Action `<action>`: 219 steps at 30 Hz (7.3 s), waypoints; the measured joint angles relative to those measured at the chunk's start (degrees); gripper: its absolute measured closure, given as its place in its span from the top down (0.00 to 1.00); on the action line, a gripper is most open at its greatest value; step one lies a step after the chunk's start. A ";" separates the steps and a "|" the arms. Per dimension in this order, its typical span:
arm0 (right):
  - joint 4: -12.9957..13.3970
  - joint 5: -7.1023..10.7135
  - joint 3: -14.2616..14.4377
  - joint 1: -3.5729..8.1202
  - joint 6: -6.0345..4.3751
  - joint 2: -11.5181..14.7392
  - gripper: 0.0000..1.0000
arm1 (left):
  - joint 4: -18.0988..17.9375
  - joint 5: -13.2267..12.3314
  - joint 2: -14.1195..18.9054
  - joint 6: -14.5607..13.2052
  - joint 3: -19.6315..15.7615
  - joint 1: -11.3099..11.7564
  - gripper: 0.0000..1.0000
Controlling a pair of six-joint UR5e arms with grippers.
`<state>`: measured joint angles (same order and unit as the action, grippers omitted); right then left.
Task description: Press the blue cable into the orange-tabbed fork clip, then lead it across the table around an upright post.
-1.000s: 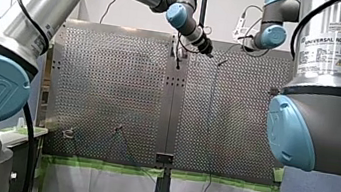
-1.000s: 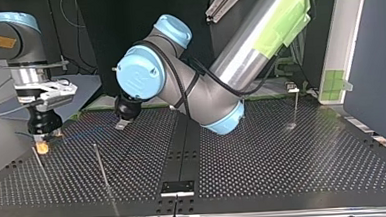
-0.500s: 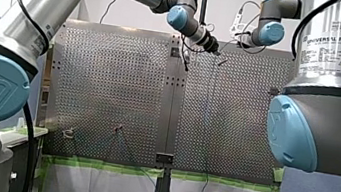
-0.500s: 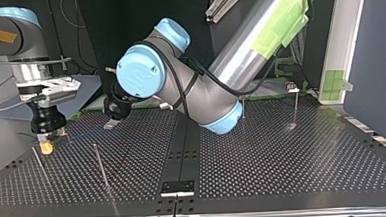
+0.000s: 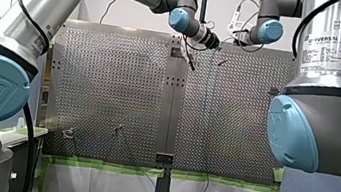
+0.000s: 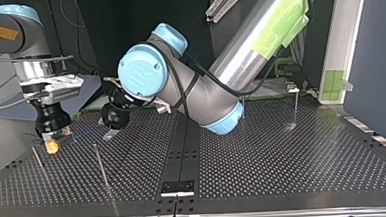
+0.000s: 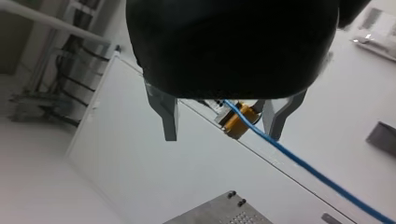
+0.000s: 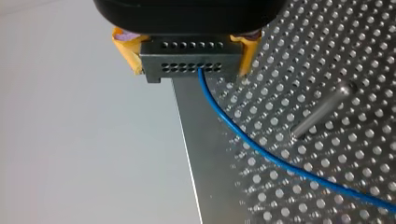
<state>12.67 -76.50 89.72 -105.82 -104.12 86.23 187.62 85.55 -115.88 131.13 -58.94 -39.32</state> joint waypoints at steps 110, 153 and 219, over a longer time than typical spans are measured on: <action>1.01 -2.88 -11.47 6.04 -4.89 -13.39 0.00 | -5.01 13.60 -10.80 -19.51 13.48 4.08 0.02; 7.16 -5.26 -3.93 4.46 -4.88 -27.16 0.00 | -7.31 12.31 -19.07 -19.07 13.91 5.58 0.49; 28.50 -11.39 8.86 8.75 -3.41 -44.83 0.00 | -6.82 26.43 -19.01 -29.09 10.95 3.70 0.87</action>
<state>41.16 -87.89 98.58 -97.07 -107.53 41.41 180.80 111.98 -134.89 102.04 -48.00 -35.62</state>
